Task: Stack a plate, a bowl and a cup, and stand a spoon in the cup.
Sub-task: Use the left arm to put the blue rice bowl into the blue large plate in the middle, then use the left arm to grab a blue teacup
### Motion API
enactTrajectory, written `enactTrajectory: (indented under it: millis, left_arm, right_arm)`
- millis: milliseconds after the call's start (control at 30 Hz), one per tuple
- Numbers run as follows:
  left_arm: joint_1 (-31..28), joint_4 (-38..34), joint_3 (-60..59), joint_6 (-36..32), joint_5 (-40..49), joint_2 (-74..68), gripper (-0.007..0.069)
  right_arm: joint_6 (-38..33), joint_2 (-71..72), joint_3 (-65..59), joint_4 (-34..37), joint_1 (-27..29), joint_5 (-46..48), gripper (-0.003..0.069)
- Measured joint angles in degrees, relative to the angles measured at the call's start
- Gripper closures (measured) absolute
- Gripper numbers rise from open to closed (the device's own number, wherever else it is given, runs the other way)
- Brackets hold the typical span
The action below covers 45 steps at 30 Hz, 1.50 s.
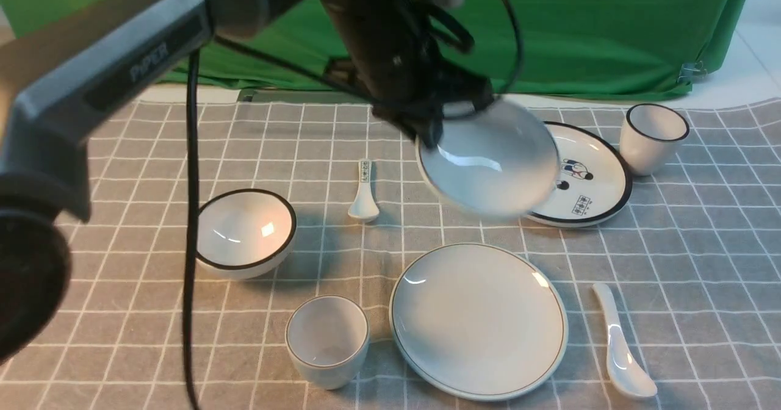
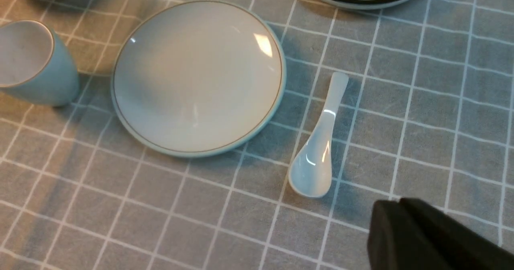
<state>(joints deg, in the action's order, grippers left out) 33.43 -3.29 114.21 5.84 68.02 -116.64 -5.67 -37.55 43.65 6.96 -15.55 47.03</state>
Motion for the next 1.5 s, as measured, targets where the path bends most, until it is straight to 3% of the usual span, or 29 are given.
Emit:
enactTrajectory:
  millis: [300,567,667,900,1067,1267,1500]
  left_arm:
    - [2.0,-4.3,-19.3,-0.3,-16.2,-1.5,0.0596]
    - [2.0,-4.3,-20.3,-0.4,-16.5,-2.5,0.0582]
    - [2.0,-4.3,-20.3,-0.4,-15.8,-3.4,0.0536]
    - [2.0,0.4,-18.2,0.3,-9.1,-1.9,0.0331]
    - [2.0,3.7,-16.1,0.7,-3.7,4.6,0.0279]
    - [1.4,9.4,-22.3,3.5,1.0,15.0,0.0369]
    - [-3.4,8.1,-35.7,5.9,-1.8,22.2,0.0506]
  right_arm:
    - [0.0,0.0,0.0,0.2,0.0,0.1,0.0604]
    - [0.2,0.0,0.0,0.2,0.0,0.1,0.0594]
    - [0.3,0.0,0.0,0.2,0.0,0.1,0.0592]
    - [0.4,0.0,0.0,0.3,0.0,0.1,0.059]
    - [0.4,0.0,0.0,0.3,0.0,-0.8,0.059]
    - [0.6,0.0,0.0,0.3,0.0,-3.1,0.0589]
    - [2.2,-1.7,1.3,0.4,0.0,0.2,0.0589]
